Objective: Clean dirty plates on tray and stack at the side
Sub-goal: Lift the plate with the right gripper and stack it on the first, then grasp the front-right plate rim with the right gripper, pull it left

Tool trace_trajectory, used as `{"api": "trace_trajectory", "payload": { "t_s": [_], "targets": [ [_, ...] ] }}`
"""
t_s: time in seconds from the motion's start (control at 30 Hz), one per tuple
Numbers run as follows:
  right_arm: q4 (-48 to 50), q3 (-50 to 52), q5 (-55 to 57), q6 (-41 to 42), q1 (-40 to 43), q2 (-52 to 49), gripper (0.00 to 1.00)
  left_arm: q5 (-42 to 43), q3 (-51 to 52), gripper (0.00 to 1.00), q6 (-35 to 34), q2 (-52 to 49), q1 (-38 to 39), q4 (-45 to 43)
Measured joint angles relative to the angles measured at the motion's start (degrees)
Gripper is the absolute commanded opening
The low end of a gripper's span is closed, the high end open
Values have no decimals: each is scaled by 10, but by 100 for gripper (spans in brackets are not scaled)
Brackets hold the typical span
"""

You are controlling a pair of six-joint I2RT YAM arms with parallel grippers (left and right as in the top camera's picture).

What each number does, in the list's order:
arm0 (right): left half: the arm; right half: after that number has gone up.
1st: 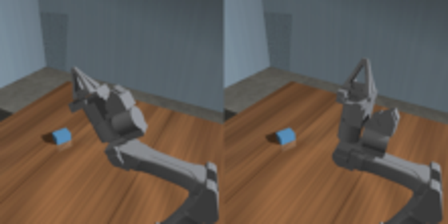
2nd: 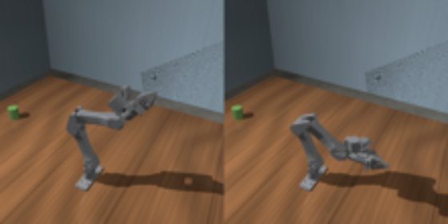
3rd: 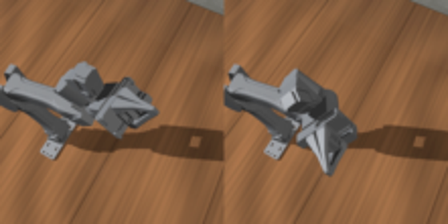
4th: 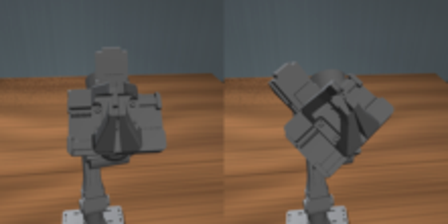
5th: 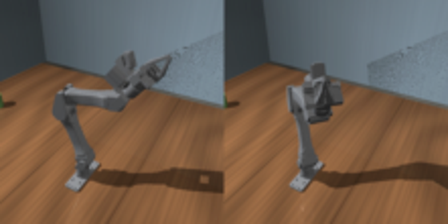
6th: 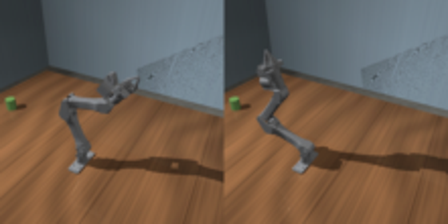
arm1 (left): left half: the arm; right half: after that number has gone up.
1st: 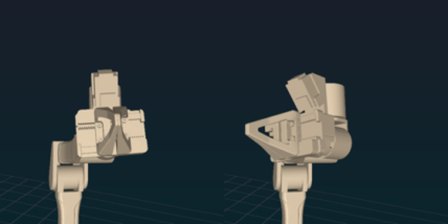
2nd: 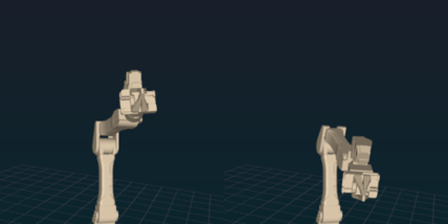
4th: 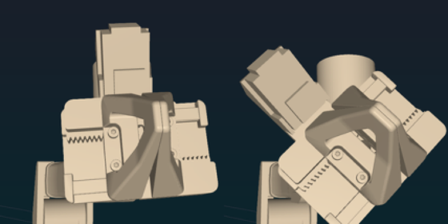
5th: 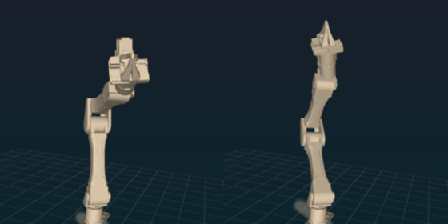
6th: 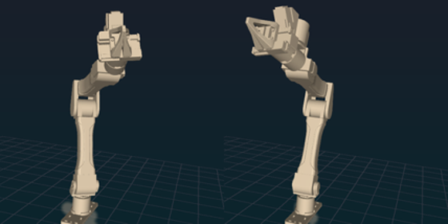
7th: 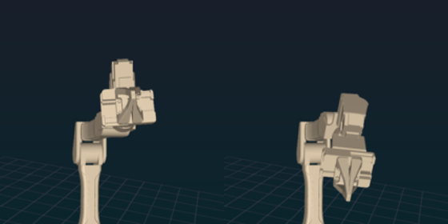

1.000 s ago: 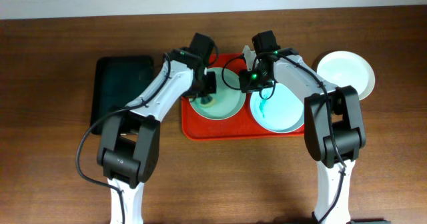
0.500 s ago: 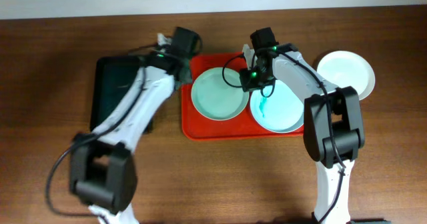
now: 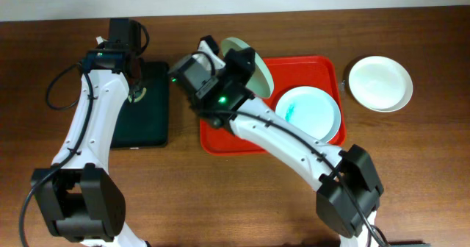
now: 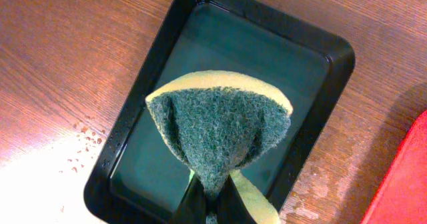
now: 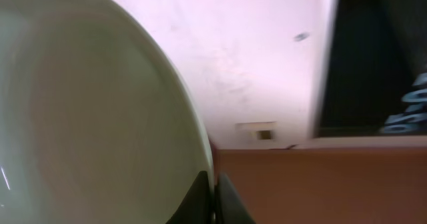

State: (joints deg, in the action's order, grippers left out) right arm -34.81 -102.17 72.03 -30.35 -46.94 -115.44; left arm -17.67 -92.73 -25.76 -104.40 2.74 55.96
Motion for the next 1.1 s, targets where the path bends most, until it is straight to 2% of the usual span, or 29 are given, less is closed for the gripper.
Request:
{"api": "trace_trajectory", "payload": {
  "t_s": [0.1,0.17,0.23,0.3,0.33,0.43,0.5,0.57,0.6,0.7,0.77,0.83,0.87,0.9,0.93,0.97,1.0,1.1],
  "targets": [
    [28,0,61,-79,-23,0,4,3,0,0,0,0,0,0],
    [27,0,63,-85,-19,0,4,3,0,0,0,0,0,0],
    [20,0,3,-41,14,0,4,3,0,0,0,0,0,0],
    [-49,-4,-195,38,103,3,4,3,0,0,0,0,0,0],
    [-72,-4,-348,92,181,2,4,3,0,0,0,0,0,0],
    [-84,-3,-691,205,373,2,4,3,0,0,0,0,0,0],
    [-90,1,-857,261,518,2,4,3,0,0,0,0,0,0],
    [-118,3,-906,277,607,0,4,3,0,0,0,0,0,0],
    [-135,5,-927,286,687,-8,4,3,0,0,0,0,0,0],
    [-150,8,-946,311,813,-39,4,11,0,0,0,0,0,0],
    [-152,12,-947,320,864,-72,4,18,0,0,0,0,0,0],
    [-149,12,-949,322,869,-94,4,21,0,0,0,0,0,0],
    [-144,12,-951,322,863,-103,6,21,0,0,0,0,0,0],
    [-140,12,-951,323,854,-107,49,23,0,0,0,0,0,0],
    [-135,12,-951,322,846,-109,65,23,0,0,0,0,0,0],
    [-134,12,-941,324,837,-110,72,23,0,0,0,0,0,0],
    [-133,12,-916,324,823,-110,72,23,0,0,0,0,0,0],
    [-156,12,-868,323,810,-110,66,23,0,0,0,0,0,-2]
  ]
}}
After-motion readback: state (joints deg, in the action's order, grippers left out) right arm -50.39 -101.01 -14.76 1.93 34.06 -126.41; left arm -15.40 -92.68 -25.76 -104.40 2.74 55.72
